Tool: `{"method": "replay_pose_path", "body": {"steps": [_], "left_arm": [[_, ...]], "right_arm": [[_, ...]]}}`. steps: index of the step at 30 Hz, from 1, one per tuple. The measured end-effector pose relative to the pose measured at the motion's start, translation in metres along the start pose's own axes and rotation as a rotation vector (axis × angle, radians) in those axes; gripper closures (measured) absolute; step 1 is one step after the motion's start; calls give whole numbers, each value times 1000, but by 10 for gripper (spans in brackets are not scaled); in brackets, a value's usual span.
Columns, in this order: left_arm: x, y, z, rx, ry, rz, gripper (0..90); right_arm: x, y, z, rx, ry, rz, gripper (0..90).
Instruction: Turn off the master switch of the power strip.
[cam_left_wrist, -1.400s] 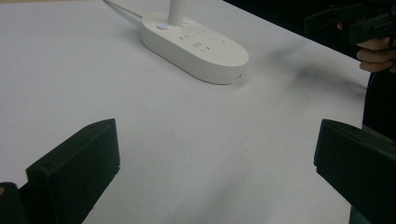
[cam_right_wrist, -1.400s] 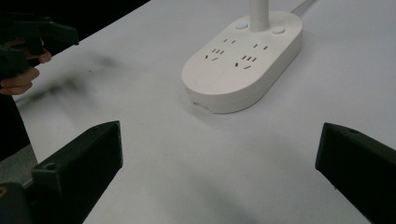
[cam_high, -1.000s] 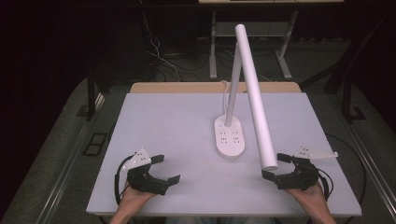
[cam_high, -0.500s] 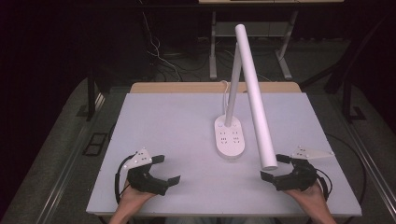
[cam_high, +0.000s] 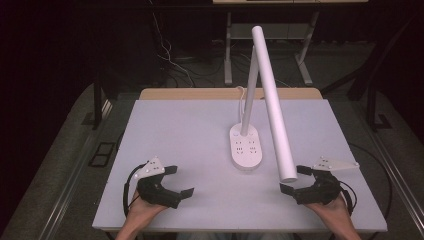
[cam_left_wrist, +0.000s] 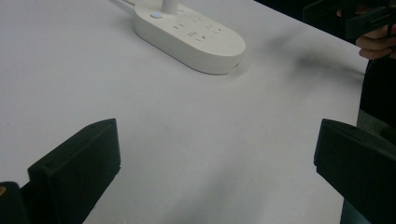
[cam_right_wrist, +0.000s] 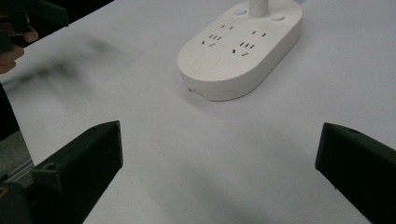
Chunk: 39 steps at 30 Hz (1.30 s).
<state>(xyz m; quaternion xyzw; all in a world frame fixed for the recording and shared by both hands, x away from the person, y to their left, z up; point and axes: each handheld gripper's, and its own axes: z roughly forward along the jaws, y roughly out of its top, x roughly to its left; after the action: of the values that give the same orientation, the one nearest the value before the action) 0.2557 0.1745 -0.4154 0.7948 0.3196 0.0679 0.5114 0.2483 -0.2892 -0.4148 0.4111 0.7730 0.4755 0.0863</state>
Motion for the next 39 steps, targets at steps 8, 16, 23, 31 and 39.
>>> {"method": "replay_pose_path", "body": {"steps": [8, 16, 23, 31, 39], "left_arm": [[-3, 9, 2, 11, -21, 8, 0], [-2, 22, 5, 35, -12, 39, 0], [0, 33, 6, 53, -8, 48, 0], [2, 45, 11, 77, -10, 61, 0], [4, 55, 18, 104, -9, 79, 0]], "right_arm": [[-1, 0, 0, 5, 4, -7, 0], [-1, -1, 1, 16, 3, -11, 0], [-1, -1, 0, 12, 0, -6, 0], [-2, -1, -1, 9, 0, -7, 0], [-1, -1, -2, 11, 0, -8, 0]]}}
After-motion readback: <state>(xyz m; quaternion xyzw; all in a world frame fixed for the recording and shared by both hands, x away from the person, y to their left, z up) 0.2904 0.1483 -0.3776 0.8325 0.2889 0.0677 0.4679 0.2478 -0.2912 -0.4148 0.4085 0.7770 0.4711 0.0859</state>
